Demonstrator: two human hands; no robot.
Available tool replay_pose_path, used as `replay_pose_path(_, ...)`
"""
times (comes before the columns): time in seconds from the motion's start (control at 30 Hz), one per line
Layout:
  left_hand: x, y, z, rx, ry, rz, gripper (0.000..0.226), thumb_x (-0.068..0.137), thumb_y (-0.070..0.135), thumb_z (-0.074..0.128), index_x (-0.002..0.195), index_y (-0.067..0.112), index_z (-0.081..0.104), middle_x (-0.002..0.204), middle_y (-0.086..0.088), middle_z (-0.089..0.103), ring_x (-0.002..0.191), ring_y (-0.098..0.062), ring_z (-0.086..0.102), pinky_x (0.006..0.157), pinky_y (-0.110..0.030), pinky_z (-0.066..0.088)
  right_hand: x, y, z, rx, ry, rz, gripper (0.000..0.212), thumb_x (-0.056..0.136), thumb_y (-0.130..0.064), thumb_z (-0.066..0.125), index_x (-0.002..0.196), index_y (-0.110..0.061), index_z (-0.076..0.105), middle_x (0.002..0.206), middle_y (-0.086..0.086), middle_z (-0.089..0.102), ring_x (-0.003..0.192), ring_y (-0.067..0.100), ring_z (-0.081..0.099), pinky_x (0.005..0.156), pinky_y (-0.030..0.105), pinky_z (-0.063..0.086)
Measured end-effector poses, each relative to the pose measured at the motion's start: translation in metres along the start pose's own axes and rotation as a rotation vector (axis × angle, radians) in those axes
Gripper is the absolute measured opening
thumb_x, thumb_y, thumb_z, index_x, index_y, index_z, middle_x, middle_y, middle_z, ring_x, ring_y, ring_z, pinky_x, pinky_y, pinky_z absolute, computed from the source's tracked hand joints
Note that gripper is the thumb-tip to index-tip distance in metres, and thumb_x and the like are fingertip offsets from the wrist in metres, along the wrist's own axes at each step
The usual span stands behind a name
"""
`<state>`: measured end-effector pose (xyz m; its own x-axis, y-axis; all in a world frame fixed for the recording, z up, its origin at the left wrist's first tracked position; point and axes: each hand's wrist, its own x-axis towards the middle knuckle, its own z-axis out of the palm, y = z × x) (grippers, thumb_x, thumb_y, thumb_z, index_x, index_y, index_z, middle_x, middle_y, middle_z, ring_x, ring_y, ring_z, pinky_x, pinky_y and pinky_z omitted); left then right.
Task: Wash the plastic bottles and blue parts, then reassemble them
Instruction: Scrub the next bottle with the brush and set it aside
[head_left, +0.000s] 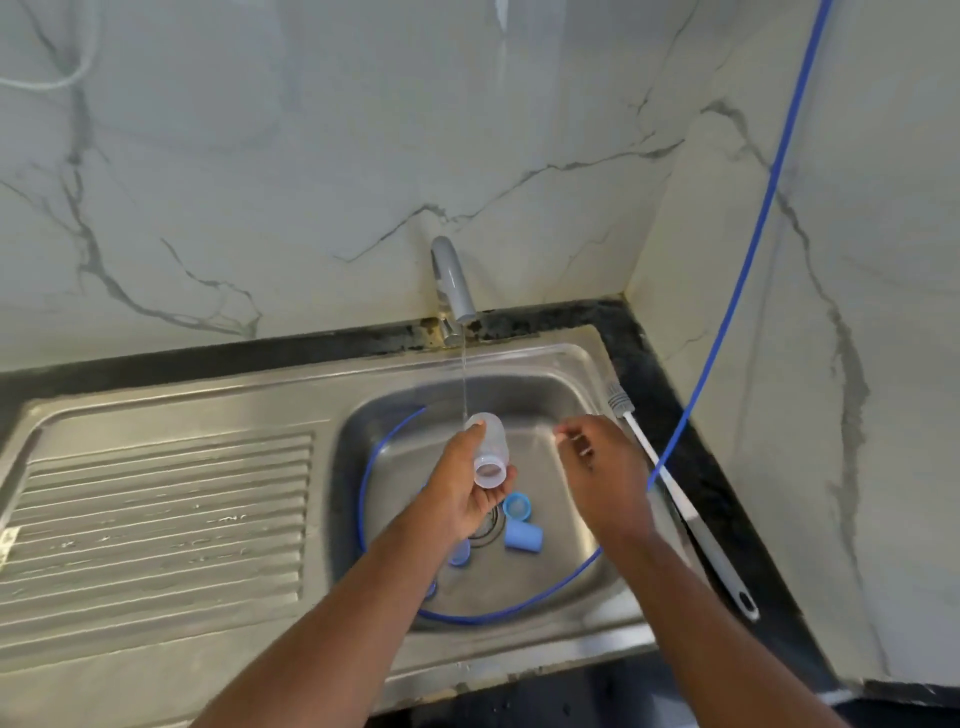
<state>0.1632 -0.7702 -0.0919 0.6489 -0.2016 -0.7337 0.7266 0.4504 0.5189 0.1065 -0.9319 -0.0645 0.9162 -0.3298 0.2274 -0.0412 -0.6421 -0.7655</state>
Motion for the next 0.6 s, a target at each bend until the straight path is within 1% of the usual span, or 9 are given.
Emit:
replay_pose_path(0.07,0.013,0.013,0.002,0.069,0.008,0.045,0.051,0.098,0.042,0.063,0.137,0.011,0.052,0.114,-0.019,0.057,0.076,-0.024,0.061,0.049,-0.026,0.053,0.022,-0.008,0.031,0.113,-0.121,0.143,0.009,0.094,-0.017,0.065,0.094,-0.026,0.068,0.09,-0.01,0.069,0.082,0.001,0.063,0.076,0.013,0.046)
replay_pose_path(0.13,0.024,0.026,0.005,0.078,-0.033,0.078,0.049,0.101,0.037,0.059,0.138,0.007,0.051,0.108,-0.019,0.059,0.074,-0.023,0.061,0.049,-0.026,0.053,0.046,-0.011,0.058,0.227,-0.227,0.289,0.009,0.095,-0.02,0.062,0.101,-0.025,0.067,0.095,-0.008,0.07,0.089,0.008,0.066,0.083,0.03,0.055)
replay_pose_path(0.17,0.029,0.031,0.007,0.079,-0.063,0.091,0.049,0.102,0.034,0.056,0.139,0.003,0.05,0.103,-0.019,0.061,0.071,-0.022,0.062,0.049,-0.027,0.053,0.056,-0.011,0.068,0.233,-0.273,0.321,0.011,0.096,-0.021,0.061,0.106,-0.022,0.066,0.097,-0.006,0.07,0.092,0.014,0.067,0.085,0.036,0.056)
replay_pose_path(0.2,0.033,0.035,0.009,0.085,-0.077,0.098,0.048,0.103,0.031,0.054,0.139,-0.001,0.05,0.097,-0.019,0.063,0.067,-0.022,0.062,0.049,-0.028,0.052,0.064,-0.009,0.077,0.208,-0.317,0.326,0.013,0.097,-0.023,0.06,0.109,-0.019,0.065,0.099,-0.004,0.07,0.094,0.017,0.067,0.086,0.038,0.055)
replay_pose_path(0.27,0.045,0.039,0.01,0.102,-0.029,0.11,0.044,0.103,0.028,0.053,0.136,-0.001,0.051,0.093,-0.018,0.064,0.063,-0.022,0.062,0.05,-0.029,0.051,0.072,0.001,0.09,0.071,-0.358,0.262,0.016,0.1,-0.025,0.057,0.108,-0.015,0.065,0.099,0.0,0.07,0.094,0.019,0.066,0.085,0.037,0.053)
replay_pose_path(0.33,0.057,0.038,0.005,0.122,0.068,0.121,0.038,0.102,0.028,0.055,0.133,0.006,0.051,0.102,-0.02,0.059,0.061,-0.024,0.059,0.049,-0.029,0.051,0.068,0.017,0.094,-0.044,-0.37,0.181,0.014,0.1,-0.022,0.056,0.104,-0.012,0.065,0.097,0.003,0.07,0.091,0.02,0.064,0.079,0.034,0.049)
replay_pose_path(0.43,0.063,0.032,-0.006,0.127,0.094,0.112,0.039,0.1,0.029,0.054,0.133,0.01,0.046,0.108,-0.02,0.048,0.058,-0.027,0.051,0.042,-0.025,0.045,0.062,0.037,0.091,-0.064,-0.355,0.194,0.011,0.098,-0.014,0.057,0.102,-0.014,0.067,0.091,-0.003,0.066,0.086,0.017,0.061,0.072,0.024,0.038)
replay_pose_path(0.53,0.061,0.026,-0.012,0.087,0.085,0.089,0.037,0.1,0.028,0.053,0.133,0.014,0.046,0.111,-0.019,0.047,0.065,-0.03,0.051,0.044,-0.028,0.048,0.063,0.052,0.083,-0.113,-0.328,0.219,0.012,0.094,-0.01,0.059,0.097,-0.015,0.069,0.091,-0.001,0.07,0.085,0.018,0.063,0.074,0.026,0.043)
replay_pose_path(0.6,0.061,0.025,-0.017,0.063,0.119,0.067,0.035,0.1,0.028,0.054,0.132,0.014,0.048,0.112,-0.02,0.048,0.07,-0.032,0.053,0.045,-0.029,0.051,0.065,0.061,0.076,-0.224,-0.38,0.218,0.013,0.092,-0.01,0.06,0.093,-0.016,0.072,0.093,0.003,0.072,0.087,0.022,0.065,0.076,0.029,0.049)
